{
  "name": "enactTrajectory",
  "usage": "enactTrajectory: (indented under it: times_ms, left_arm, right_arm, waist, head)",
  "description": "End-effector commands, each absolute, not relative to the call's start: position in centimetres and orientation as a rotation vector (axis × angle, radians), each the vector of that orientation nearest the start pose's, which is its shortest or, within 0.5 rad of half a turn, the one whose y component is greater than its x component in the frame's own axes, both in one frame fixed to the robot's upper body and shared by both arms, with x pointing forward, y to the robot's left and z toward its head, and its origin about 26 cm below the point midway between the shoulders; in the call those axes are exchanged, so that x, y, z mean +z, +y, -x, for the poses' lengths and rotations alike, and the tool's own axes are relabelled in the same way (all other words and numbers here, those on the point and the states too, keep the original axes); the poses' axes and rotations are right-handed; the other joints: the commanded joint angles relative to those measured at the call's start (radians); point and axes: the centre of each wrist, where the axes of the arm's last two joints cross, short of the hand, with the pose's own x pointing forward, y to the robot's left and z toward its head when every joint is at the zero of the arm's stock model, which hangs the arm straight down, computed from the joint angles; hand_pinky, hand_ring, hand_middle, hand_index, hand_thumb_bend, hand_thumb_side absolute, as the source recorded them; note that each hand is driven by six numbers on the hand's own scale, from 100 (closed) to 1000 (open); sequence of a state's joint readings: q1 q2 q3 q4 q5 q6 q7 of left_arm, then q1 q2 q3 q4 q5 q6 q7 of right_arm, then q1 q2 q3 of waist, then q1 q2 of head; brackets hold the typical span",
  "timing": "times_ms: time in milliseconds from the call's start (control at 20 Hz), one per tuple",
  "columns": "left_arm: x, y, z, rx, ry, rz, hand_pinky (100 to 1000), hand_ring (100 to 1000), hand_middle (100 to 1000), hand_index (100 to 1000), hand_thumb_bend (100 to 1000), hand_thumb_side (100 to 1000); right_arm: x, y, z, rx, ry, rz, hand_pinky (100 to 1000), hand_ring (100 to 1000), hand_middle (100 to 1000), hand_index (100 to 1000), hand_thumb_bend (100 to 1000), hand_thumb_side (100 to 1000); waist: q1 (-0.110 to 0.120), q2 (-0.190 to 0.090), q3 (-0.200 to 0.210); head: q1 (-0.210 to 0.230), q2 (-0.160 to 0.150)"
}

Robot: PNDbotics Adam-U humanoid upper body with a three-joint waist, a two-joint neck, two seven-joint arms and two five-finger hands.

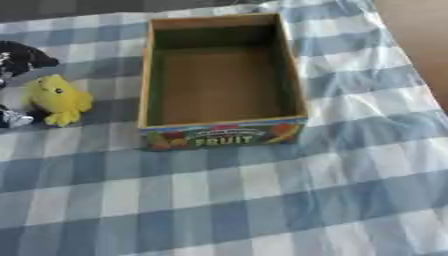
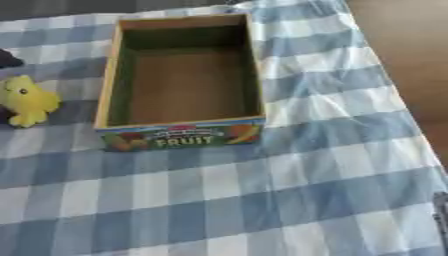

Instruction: Pick up objects on the table and place them in the box.

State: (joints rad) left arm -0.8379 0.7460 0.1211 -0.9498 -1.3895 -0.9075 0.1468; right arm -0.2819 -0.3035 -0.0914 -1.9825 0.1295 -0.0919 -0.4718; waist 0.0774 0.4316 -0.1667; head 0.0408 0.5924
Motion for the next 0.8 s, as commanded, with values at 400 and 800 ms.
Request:
enactTrajectory:
  times_ms: [400,800]
  left_arm:
    - [24.8,46.2,-42.8,2.304,1.802,1.679,861,868,811,955,380,256]
    - [24.1,46.2,-42.9,2.295,1.771,1.658,838,830,771,874,313,182]
  right_arm:
    - [20.5,-28.1,-29.8,-0.197,-2.436,0.581,1000,906,555,845,100,744]
    - [20.4,-28.1,-29.8,-0.201,-2.428,0.588,1000,907,554,845,100,740]
  waist:
    - [-0.001,-0.013,-0.006]
    - [-0.004,-0.016,-0.004]
  head:
    - [0.005,-0.010]
    - [0.004,-0.006]
